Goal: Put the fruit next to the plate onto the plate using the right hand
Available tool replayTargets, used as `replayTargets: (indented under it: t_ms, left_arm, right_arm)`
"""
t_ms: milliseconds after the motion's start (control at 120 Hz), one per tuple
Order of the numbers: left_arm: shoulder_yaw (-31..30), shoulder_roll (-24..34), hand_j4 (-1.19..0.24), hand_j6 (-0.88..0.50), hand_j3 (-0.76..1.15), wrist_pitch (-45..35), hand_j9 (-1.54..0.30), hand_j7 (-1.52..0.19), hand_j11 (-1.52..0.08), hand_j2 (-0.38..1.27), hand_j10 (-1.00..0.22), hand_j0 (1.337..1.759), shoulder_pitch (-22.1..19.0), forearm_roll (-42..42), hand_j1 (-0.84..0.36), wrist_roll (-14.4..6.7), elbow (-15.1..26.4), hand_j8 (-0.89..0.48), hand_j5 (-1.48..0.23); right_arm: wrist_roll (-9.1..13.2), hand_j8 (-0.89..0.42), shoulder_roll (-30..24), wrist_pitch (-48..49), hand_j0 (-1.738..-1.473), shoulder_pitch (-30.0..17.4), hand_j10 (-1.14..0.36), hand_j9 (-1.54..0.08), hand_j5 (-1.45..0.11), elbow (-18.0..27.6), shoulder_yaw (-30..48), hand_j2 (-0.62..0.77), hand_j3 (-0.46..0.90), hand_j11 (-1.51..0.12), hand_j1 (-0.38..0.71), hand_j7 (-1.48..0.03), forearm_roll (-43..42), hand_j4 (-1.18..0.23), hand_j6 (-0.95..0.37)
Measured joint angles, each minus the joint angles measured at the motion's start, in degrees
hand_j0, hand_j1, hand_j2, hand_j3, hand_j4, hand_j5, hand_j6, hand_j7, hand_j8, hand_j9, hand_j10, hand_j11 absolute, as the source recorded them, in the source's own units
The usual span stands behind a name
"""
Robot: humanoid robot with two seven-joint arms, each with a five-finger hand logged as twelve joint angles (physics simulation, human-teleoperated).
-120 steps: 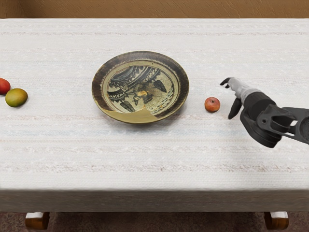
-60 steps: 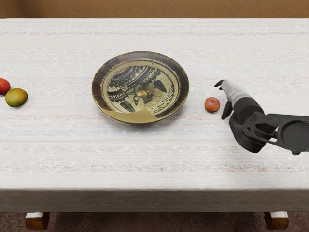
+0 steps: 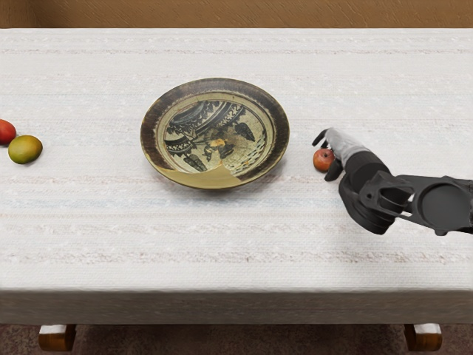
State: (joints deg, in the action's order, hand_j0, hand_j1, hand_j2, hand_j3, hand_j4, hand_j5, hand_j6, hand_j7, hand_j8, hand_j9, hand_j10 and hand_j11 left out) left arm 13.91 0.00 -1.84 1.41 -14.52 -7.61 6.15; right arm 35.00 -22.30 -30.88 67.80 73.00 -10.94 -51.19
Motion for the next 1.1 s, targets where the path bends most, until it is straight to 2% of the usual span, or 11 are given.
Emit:
replayTargets:
  t_ms: [400, 650, 667, 792, 800, 808, 833, 842, 850, 867, 1100]
  left_arm:
    - [0.0, 0.0, 0.0, 0.0, 0.0, 0.0, 0.0, 0.0, 0.0, 0.0, 0.0, 1.658, 0.0, 0.0, 0.35, 0.0, 0.0, 0.0, 0.0]
    - [0.0, 0.0, 0.0, 0.0, 0.0, 0.0, 0.0, 0.0, 0.0, 0.0, 0.0, 1.658, 0.0, 0.0, 0.35, 0.0, 0.0, 0.0, 0.0]
    - [0.0, 0.0, 0.0, 0.0, 0.0, 0.0, 0.0, 0.0, 0.0, 0.0, 0.0, 1.658, 0.0, 0.0, 0.35, 0.0, 0.0, 0.0, 0.0]
    - [0.0, 0.0, 0.0, 0.0, 0.0, 0.0, 0.0, 0.0, 0.0, 0.0, 0.0, 1.658, 0.0, 0.0, 0.35, 0.0, 0.0, 0.0, 0.0]
    - [0.0, 0.0, 0.0, 0.0, 0.0, 0.0, 0.0, 0.0, 0.0, 0.0, 0.0, 1.658, 0.0, 0.0, 0.35, 0.0, 0.0, 0.0, 0.0]
    - [0.0, 0.0, 0.0, 0.0, 0.0, 0.0, 0.0, 0.0, 0.0, 0.0, 0.0, 1.658, 0.0, 0.0, 0.35, 0.0, 0.0, 0.0, 0.0]
    - [0.0, 0.0, 0.0, 0.0, 0.0, 0.0, 0.0, 0.0, 0.0, 0.0, 0.0, 1.658, 0.0, 0.0, 0.35, 0.0, 0.0, 0.0, 0.0]
    - [0.0, 0.0, 0.0, 0.0, 0.0, 0.0, 0.0, 0.0, 0.0, 0.0, 0.0, 1.658, 0.0, 0.0, 0.35, 0.0, 0.0, 0.0, 0.0]
    - [0.0, 0.0, 0.0, 0.0, 0.0, 0.0, 0.0, 0.0, 0.0, 0.0, 0.0, 1.658, 0.0, 0.0, 0.35, 0.0, 0.0, 0.0, 0.0]
    - [0.0, 0.0, 0.0, 0.0, 0.0, 0.0, 0.0, 0.0, 0.0, 0.0, 0.0, 1.658, 0.0, 0.0, 0.35, 0.0, 0.0, 0.0, 0.0]
    - [0.0, 0.0, 0.0, 0.0, 0.0, 0.0, 0.0, 0.0, 0.0, 0.0, 0.0, 1.658, 0.0, 0.0, 0.35, 0.0, 0.0, 0.0, 0.0]
  right_arm:
    - [0.3, -0.39, 2.2, 0.9, -1.648, -0.1, -0.59, -0.7, -0.69, -1.4, 0.0, -0.09, 0.0, -0.7, 0.26, -0.73, -0.4, -0.6, -0.45]
    - [0.2, -0.33, 2.4, 1.5, -1.655, -0.1, -0.55, -0.84, -0.82, -1.5, 0.1, -0.05, -0.01, -0.85, 0.28, -0.85, -0.3, -0.68, -0.42]
    - [0.1, -0.34, 2.4, 1.5, -1.654, -0.1, -0.56, -0.85, -0.83, -1.5, 0.1, -0.06, 0.07, -0.86, 0.28, -0.86, -0.3, -0.68, -0.42]
    - [0.0, -0.33, 2.4, 1.9, -1.659, 0.2, -0.56, -0.9, -0.88, -1.3, 0.1, 0.01, -0.14, -0.91, 0.28, -0.9, 0.1, -0.71, -0.42]
    - [0.0, -0.33, 2.4, 2.0, -1.652, 0.2, -0.56, -0.9, -0.88, -1.2, 0.1, -0.02, 0.16, -0.91, 0.28, -0.9, 0.1, -0.71, -0.42]
    - [0.0, -0.34, 2.4, 2.0, -1.653, 0.2, -0.56, -0.9, -0.89, -1.2, 0.1, -0.03, 0.19, -0.91, 0.28, -0.9, 0.2, -0.71, -0.43]
    - [0.0, -0.34, 2.4, 2.0, -1.666, 0.4, -0.58, -0.91, -0.9, -1.0, 0.1, 0.0, 0.09, -0.92, 0.27, -0.91, 0.3, -0.71, -0.44]
    - [0.0, -0.35, 2.3, 2.0, -1.659, 0.4, -0.58, -0.91, -0.9, -0.9, 0.1, 0.02, 0.02, -0.92, 0.27, -0.91, 0.3, -0.71, -0.45]
    - [0.0, -0.36, 2.3, 2.0, -1.626, 0.4, -0.58, -0.91, -0.9, -0.8, 0.2, 0.05, 0.04, -0.93, 0.27, -0.91, 0.4, -0.71, -0.46]
    - [0.0, -0.37, 2.2, 2.0, -1.628, 0.5, -0.6, -0.92, -0.9, -0.4, 0.3, 0.07, 0.0, -0.93, 0.27, -0.91, 0.5, -0.71, -0.47]
    - [0.0, -0.47, -0.3, 2.2, -1.641, 3.0, -0.68, -0.95, -0.94, 5.7, 2.8, 0.1, 0.0, -0.97, 0.2, -0.94, 0.7, -0.72, -0.57]
